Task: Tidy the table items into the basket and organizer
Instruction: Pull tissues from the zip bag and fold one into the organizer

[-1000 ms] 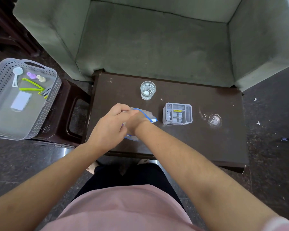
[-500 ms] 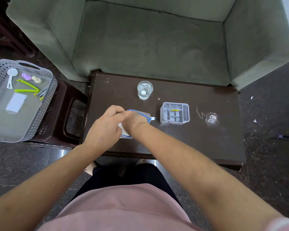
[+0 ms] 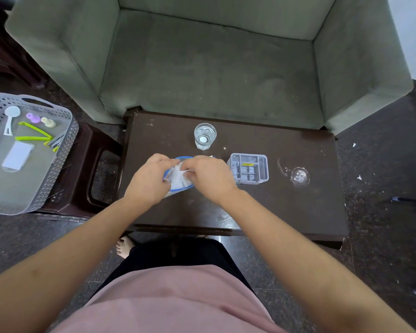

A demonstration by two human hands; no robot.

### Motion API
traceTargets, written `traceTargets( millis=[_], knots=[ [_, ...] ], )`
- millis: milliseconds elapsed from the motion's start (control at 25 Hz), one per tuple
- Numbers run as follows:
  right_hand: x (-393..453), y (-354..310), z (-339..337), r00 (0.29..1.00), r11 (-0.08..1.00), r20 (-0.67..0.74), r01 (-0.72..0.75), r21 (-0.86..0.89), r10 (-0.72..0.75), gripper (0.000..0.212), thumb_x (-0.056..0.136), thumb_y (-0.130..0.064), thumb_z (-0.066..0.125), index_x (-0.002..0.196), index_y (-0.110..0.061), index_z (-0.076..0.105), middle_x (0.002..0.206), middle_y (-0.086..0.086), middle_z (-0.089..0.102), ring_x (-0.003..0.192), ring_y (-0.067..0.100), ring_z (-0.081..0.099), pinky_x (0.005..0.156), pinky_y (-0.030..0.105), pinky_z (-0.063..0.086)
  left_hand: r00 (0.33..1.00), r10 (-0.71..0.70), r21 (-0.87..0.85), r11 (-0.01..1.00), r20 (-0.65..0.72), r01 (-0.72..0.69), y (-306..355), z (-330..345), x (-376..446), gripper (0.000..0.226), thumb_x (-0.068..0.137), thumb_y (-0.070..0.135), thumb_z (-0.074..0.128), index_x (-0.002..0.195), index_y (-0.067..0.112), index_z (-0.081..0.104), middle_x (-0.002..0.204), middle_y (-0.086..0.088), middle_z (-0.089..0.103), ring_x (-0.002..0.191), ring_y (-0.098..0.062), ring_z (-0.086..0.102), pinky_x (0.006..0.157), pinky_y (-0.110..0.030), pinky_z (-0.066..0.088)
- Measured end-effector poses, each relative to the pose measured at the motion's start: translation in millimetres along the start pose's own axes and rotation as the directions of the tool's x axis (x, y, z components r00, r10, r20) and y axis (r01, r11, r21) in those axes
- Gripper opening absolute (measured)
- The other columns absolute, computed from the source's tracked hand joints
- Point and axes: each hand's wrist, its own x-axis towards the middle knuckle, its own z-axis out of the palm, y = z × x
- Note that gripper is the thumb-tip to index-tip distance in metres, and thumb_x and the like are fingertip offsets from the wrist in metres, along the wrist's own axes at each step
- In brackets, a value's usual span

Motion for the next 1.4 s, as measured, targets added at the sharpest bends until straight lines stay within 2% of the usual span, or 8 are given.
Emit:
traceTargets(
  millis=[280,480,800,920,1080,1200,1280,1400],
  knots=[
    [3,22,1,0.995,0.909,-0.065,-0.040,0.415,0.074,0.014,0.092,-0.014,0.049,0.100,-0.021,0.058,0.100,-0.001,0.063,0.091,0.022,0.057,0.083,0.042,0.048,0.994,-0.046,-0.028,0.998,0.098,0.049,5,-3,8,0.047,0.074,-0.005,0.056,0.117,0.014,0.061,0.115,-0.007,0.052,0.096,-0.025,0.057,0.086,-0.037,0.048],
    [6,32,-1,0.989,0.753,-0.104,-0.012,0.658,0.106,0.014,0.092,-0.011,0.051,0.090,-0.025,0.056,0.078,-0.017,0.054,0.074,0.008,0.049,0.074,0.028,0.041,0.986,-0.127,-0.154,0.978,0.109,0.143,8,-4,10,0.019,0.075,-0.004,0.057,0.094,0.000,0.062,0.104,-0.013,0.058,0.093,-0.031,0.060,0.081,-0.045,0.052],
    [18,51,12,0.961,0.228,0.118,-0.176,0.958,0.249,0.018,0.098,-0.008,0.047,0.093,-0.021,0.059,0.086,-0.003,0.062,0.076,0.008,0.055,0.070,0.021,0.046,0.894,-0.304,-0.275,0.875,0.328,0.399,-32,19,50,0.040,0.079,-0.006,0.061,0.108,0.021,0.065,0.102,-0.002,0.064,0.077,-0.014,0.057,0.056,-0.023,0.045],
    [35,67,57,0.901,0.015,0.305,-0.325,0.946,0.307,0.013,0.098,-0.014,0.047,0.095,-0.020,0.059,0.093,0.001,0.062,0.086,0.016,0.056,0.075,0.029,0.049,0.903,-0.417,-0.213,0.878,0.105,0.430,-74,47,76,0.027,0.081,0.000,0.060,0.095,0.021,0.068,0.107,-0.008,0.067,0.089,-0.023,0.060,0.065,-0.025,0.044],
    [57,73,119,0.820,-0.196,0.463,-0.420,0.886,0.337,0.014,0.097,-0.014,0.051,0.093,-0.021,0.063,0.090,-0.001,0.068,0.086,0.019,0.061,0.071,0.028,0.051,0.780,-0.500,-0.109,0.860,-0.375,0.498,-104,75,80,0.027,0.092,0.022,0.043,0.104,0.013,0.066,0.126,-0.010,0.056,0.116,-0.028,0.051,0.092,-0.041,0.035],
    [70,75,147,0.774,-0.308,0.551,-0.466,0.829,0.312,0.018,0.095,-0.008,0.051,0.091,-0.020,0.064,0.083,-0.001,0.069,0.078,0.015,0.063,0.069,0.028,0.051,0.845,-0.401,-0.218,0.914,-0.354,0.343,-109,94,82,0.028,0.095,0.024,0.042,0.104,0.010,0.064,0.118,0.000,0.059,0.115,-0.020,0.049,0.094,-0.034,0.034],
    [78,81,164,0.746,-0.372,0.607,-0.500,0.782,0.274,0.020,0.094,-0.006,0.049,0.090,-0.018,0.064,0.082,0.000,0.067,0.073,0.014,0.061,0.067,0.028,0.048,0.889,-0.429,-0.473,0.824,-0.163,0.311,-111,109,86,0.022,0.094,0.029,0.047,0.095,0.015,0.064,0.100,0.008,0.062,0.103,-0.015,0.055,0.085,-0.029,0.040],
    [85,86,183,0.689,-0.415,0.690,-0.575,0.705,0.219,0.020,0.095,-0.009,0.044,0.091,-0.015,0.063,0.078,0.002,0.065,0.062,0.012,0.059,0.065,0.027,0.045,0.866,-0.411,-0.857,0.295,0.284,0.422,-127,112,94,0.057,0.079,0.047,0.065,0.128,0.022,0.051,0.123,0.003,0.061,0.103,-0.013,0.063,0.080,-0.029,0.051]
  ],
)
